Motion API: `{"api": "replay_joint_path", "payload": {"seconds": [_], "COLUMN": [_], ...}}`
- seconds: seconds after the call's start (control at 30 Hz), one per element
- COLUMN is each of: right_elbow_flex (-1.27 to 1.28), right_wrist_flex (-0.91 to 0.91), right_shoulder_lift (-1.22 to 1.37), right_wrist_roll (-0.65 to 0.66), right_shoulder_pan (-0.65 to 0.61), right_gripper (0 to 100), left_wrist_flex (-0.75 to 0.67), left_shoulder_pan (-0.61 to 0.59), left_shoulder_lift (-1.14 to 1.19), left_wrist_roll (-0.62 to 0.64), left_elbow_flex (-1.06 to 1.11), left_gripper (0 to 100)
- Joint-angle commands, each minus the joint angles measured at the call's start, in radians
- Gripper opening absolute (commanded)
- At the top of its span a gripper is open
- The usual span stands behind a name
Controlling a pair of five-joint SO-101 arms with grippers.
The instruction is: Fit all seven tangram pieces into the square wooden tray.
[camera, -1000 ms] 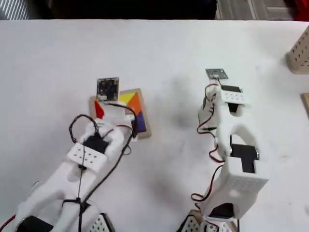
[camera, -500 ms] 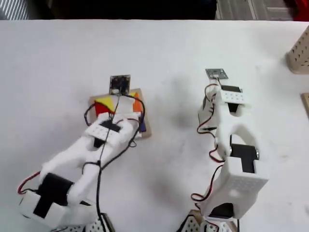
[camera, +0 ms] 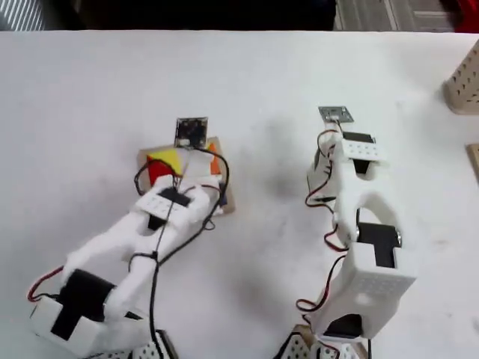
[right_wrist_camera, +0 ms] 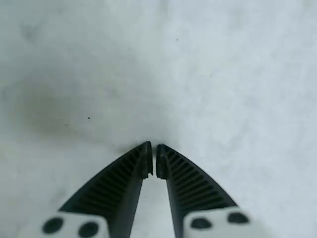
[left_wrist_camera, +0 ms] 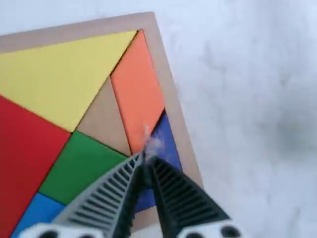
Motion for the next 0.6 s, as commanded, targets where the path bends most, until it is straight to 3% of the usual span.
{"api": "replay_joint_path", "payload": {"seconds": [0.0, 0.1, 0.4, 0.47, 0.57], "right_elbow_flex": [-0.043, -0.04, 0.252, 0.358, 0.532], "right_wrist_flex": [0.007, 0.016, -0.074, -0.117, -0.209], "right_shoulder_lift": [-0.004, -0.019, -0.383, -0.515, -0.702], "right_wrist_roll": [0.012, 0.006, -0.026, -0.023, 0.021], "right_shoulder_pan": [-0.005, 0.012, -0.004, 0.021, 0.07], "right_gripper": [1.8, 1.8, 1.8, 1.8, 1.8], "left_wrist_flex": [0.075, 0.175, 0.489, 0.488, 0.373], "left_shoulder_pan": [-0.076, -0.145, -0.432, -0.518, -0.599], "left_shoulder_lift": [-0.182, -0.308, -0.567, -0.598, -0.624], "left_wrist_roll": [-0.009, -0.025, -0.344, -0.374, -0.425], "left_elbow_flex": [-0.002, 0.0, 0.002, 0.043, 0.164], "left_gripper": [2, 2, 2, 2, 2]}}
